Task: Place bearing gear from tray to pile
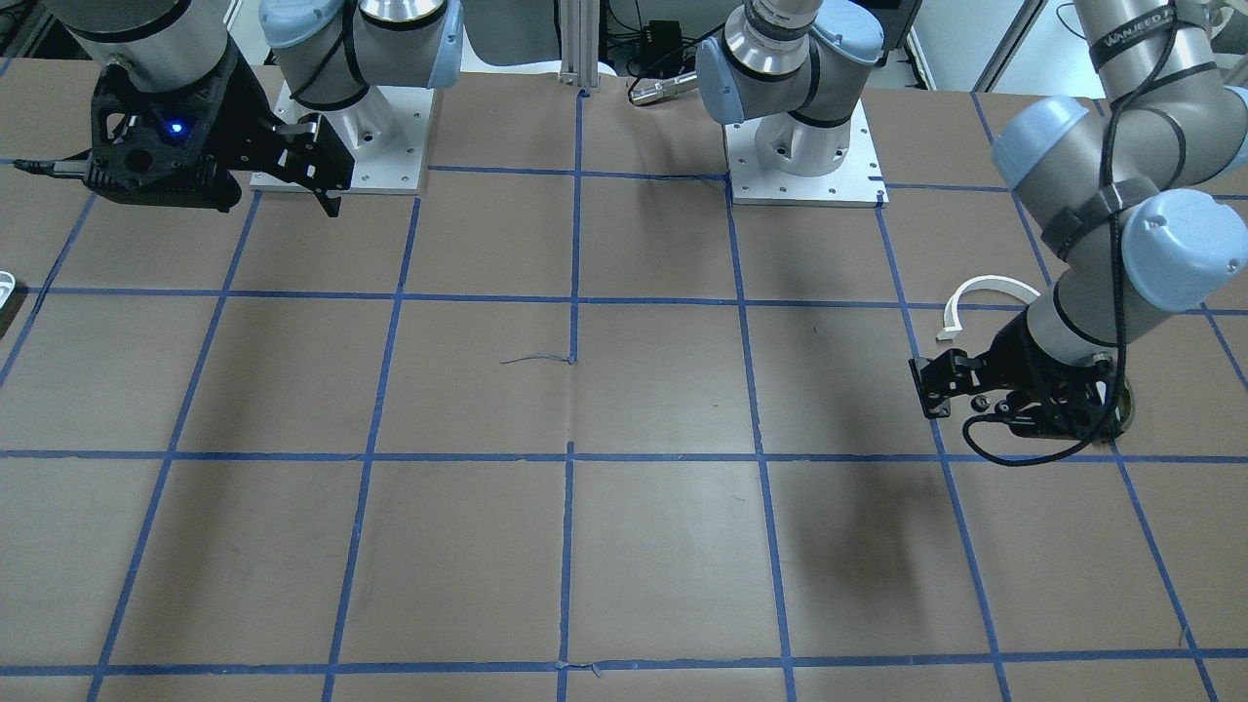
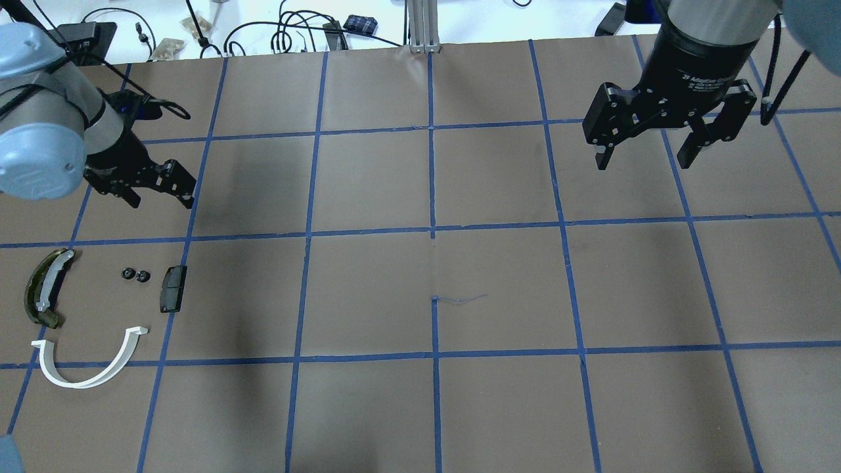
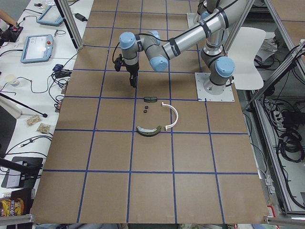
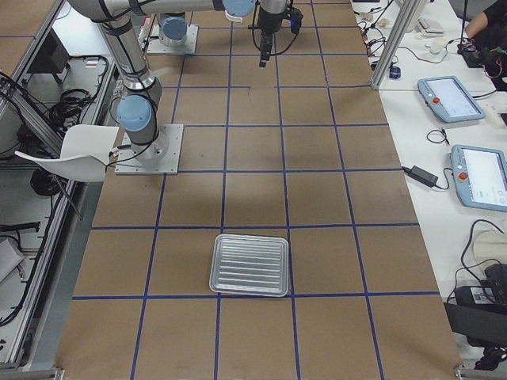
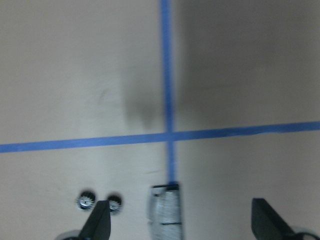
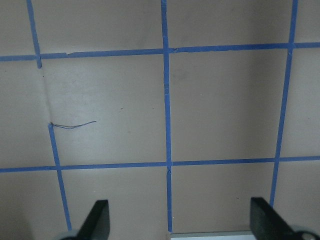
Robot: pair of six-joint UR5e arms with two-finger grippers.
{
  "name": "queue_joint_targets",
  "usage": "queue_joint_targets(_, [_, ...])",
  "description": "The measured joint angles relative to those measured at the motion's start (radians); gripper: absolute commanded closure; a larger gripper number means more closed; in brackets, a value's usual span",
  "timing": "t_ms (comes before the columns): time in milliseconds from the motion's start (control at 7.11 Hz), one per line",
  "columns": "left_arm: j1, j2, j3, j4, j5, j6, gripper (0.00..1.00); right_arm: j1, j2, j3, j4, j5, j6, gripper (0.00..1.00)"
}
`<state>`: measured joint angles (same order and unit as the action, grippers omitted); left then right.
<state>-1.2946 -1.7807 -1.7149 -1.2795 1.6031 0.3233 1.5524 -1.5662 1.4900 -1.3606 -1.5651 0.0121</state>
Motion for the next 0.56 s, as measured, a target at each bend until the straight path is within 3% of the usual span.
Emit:
queue_joint_targets(281, [-0.181,0.060,0.199,-0.241,-0.025,-0.168,0.00,-0.001,0.000,0.000,-0.001,-0.001,-0.002,0.00])
queue_joint_targets(562, [-0.277,0.126,0.318,-0.394,-0.029,-0.215,0.00,-0.001,0.000,-0.001,-0.001,-0.001,-0.003,0.00])
